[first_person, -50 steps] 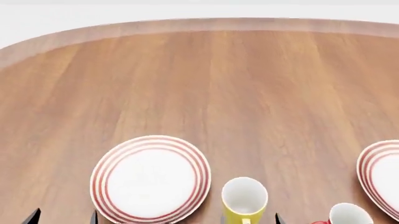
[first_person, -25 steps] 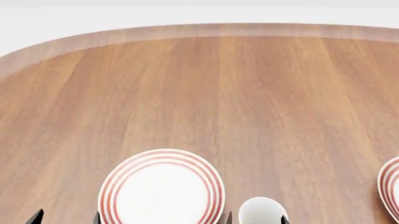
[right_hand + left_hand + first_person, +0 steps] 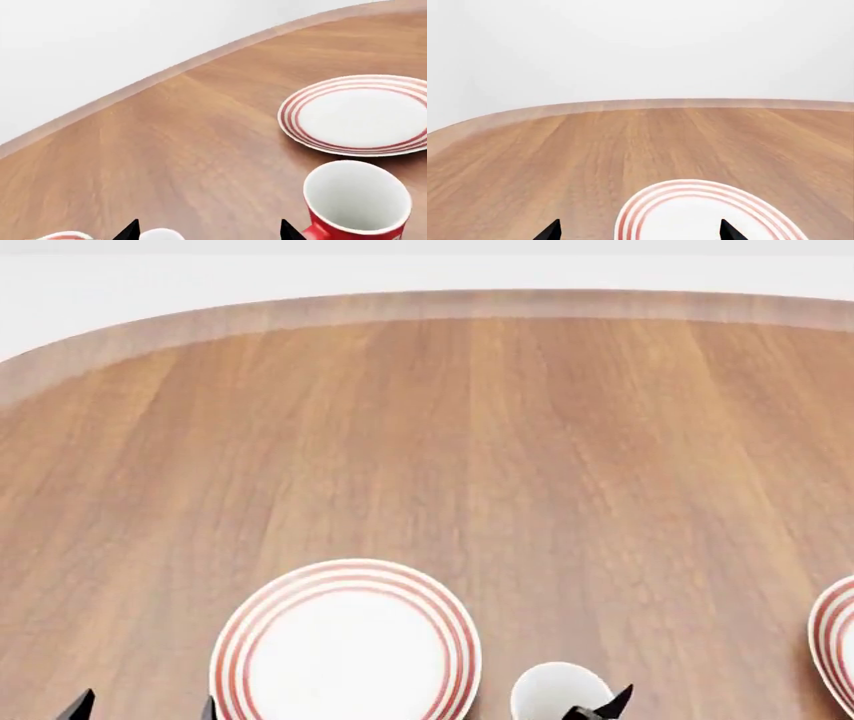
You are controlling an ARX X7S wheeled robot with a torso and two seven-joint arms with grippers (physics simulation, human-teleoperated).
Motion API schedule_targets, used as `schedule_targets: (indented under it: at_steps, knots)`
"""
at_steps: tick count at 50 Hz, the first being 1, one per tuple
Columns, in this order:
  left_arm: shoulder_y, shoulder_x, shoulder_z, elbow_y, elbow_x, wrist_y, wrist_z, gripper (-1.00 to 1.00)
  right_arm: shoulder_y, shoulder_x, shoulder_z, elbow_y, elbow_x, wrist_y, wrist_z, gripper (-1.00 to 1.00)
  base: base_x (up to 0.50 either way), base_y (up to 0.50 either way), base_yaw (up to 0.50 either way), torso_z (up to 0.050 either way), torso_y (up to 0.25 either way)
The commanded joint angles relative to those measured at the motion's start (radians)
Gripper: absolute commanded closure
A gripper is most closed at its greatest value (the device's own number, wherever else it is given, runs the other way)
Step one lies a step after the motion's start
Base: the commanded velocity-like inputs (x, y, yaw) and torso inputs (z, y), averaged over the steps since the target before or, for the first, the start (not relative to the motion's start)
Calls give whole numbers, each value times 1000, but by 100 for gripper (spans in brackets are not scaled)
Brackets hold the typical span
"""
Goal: Put the red mug on the left plate.
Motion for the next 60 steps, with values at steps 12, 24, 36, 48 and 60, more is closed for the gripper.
schedule_targets:
  at_steps: [12, 24, 36, 48, 60]
  knots:
    - [-1, -14, 11, 2, -12, 2, -16, -100, -35, 12, -3, -46, 111, -42, 182, -100, 0, 0, 0, 0, 0]
    - [-3, -18, 23, -1, -16, 4, -18, -100, 44, -6, 4, 102, 109, -105, 265, -100, 0, 0, 0, 0, 0]
    - [0, -26, 30, 8, -27, 2, -21, -100, 130, -14, -22, 220, 152, -142, 403, -100, 0, 0, 0, 0, 0]
    - [3, -36, 33, 15, -44, 2, -19, -100, 195, -5, -71, 333, 318, -178, 514, -100, 0, 0, 0, 0, 0]
    - [4, -42, 38, 19, -49, 3, -26, -100, 232, 10, -108, 353, 333, -182, 543, -100, 0, 0, 0, 0, 0]
